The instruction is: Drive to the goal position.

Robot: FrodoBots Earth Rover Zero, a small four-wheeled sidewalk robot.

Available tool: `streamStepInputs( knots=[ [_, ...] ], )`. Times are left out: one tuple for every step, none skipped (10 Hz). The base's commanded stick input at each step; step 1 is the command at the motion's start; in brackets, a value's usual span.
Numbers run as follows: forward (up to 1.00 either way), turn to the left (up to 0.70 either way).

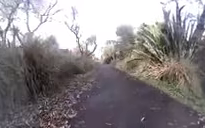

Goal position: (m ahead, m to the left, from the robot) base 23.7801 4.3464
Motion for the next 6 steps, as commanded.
streamStepInputs(
  knots=[
    [0.85, 0.00],
    [0.85, 0.00],
    [0.85, 0.00],
    [0.85, 0.00],
    [0.85, 0.00],
    [0.85, 0.00]
  ],
)
